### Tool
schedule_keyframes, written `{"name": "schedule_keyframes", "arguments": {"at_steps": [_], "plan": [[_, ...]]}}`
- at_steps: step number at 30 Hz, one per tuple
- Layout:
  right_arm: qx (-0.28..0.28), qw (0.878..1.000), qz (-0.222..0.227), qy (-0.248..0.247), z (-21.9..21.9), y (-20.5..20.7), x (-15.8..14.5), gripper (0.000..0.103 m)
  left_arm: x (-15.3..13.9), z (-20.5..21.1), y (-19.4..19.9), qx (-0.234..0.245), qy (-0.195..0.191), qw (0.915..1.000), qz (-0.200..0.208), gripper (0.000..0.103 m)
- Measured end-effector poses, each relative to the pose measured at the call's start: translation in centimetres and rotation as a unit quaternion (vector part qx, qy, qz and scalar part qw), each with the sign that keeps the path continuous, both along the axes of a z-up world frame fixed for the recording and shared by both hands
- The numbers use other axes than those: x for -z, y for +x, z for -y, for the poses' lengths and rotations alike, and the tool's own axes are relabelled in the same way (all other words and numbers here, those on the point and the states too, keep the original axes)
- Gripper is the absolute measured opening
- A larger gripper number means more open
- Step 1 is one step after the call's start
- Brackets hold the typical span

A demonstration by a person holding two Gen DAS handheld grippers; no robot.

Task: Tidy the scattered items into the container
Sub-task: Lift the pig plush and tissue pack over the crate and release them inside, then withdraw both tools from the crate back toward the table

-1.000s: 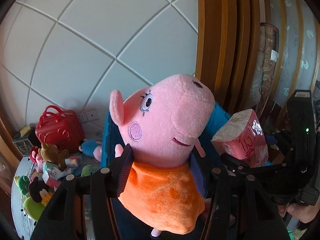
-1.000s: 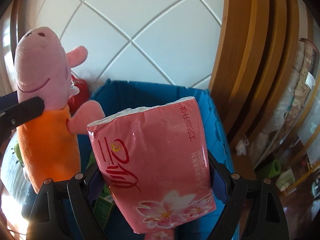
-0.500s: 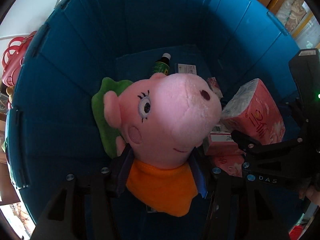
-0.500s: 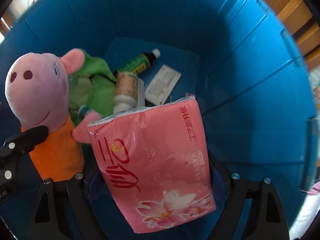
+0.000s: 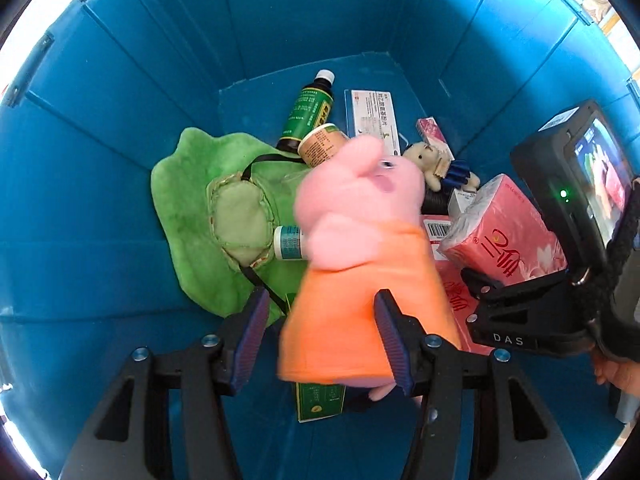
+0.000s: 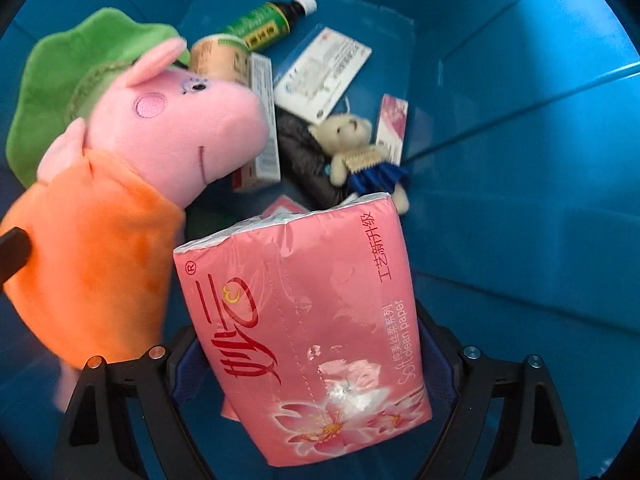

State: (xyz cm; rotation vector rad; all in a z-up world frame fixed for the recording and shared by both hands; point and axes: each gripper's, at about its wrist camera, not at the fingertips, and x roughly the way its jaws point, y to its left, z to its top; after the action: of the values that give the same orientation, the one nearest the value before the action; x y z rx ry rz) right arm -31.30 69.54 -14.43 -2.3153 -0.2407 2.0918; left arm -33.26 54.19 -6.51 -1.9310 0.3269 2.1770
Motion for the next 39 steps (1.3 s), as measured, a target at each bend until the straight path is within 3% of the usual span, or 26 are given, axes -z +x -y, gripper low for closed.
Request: {"name": "schedule_keyframes", "arguments": {"at_steps": [9,16,29,39], "plan": [[0.009,1.0,0.014,-0.001,-0.2,0.6,0.2,0.091,-0.3,0.4,0.7,0.0,-0.005,1.0,0.002,0.054],[0.0,1.0,-0.009,-0.017,0.5,1.2,-3.1,0.1,-1.2,0.5,1.3,0.001,0.007,1.0,0.004,0.054],[-0.028,0.997,-0.065,-0.016,1.0,5.7,-8.7,0.102,-4.8,1.1,5.2,0.026,0.024,0.9987,-0.038,0.054],[-0.035,0.991,-0.124,-0.036,1.4,10.2,-12.5,0.102,-9.2,2.9,10.9,0.052,0.045,0.9919,-0.107,0.054]]}}
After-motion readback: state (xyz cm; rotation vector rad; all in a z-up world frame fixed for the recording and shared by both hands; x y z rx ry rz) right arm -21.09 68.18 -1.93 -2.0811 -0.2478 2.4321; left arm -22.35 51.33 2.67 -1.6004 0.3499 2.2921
